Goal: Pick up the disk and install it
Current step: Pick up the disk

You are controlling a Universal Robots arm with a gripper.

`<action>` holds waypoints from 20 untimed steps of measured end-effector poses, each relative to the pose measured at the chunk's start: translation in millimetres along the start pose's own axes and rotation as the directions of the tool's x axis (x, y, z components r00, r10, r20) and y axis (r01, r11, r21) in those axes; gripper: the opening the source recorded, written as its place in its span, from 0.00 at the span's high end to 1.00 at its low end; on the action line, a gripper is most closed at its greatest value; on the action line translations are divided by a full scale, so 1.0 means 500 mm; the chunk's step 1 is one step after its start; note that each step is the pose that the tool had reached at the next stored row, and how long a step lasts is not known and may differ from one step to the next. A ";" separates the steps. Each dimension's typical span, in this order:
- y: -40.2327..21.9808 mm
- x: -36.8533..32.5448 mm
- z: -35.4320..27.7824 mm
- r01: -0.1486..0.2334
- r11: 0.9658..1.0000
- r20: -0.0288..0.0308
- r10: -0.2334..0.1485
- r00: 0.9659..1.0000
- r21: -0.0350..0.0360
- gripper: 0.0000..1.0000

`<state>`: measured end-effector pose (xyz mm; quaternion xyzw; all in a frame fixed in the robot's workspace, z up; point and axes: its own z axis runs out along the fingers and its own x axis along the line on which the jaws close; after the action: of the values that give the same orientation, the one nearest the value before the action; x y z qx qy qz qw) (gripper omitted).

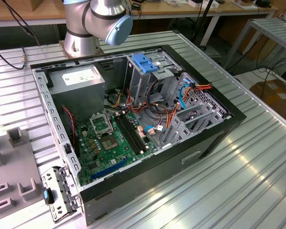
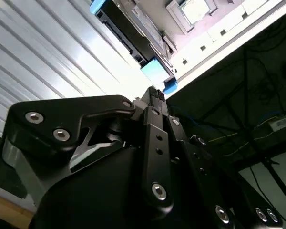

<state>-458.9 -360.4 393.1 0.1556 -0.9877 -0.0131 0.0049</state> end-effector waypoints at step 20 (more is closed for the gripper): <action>-0.001 0.000 0.001 0.356 0.934 -0.010 -0.356 0.934 0.000 0.89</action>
<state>-458.9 -360.7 392.6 0.3320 -0.9432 -0.0119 0.0073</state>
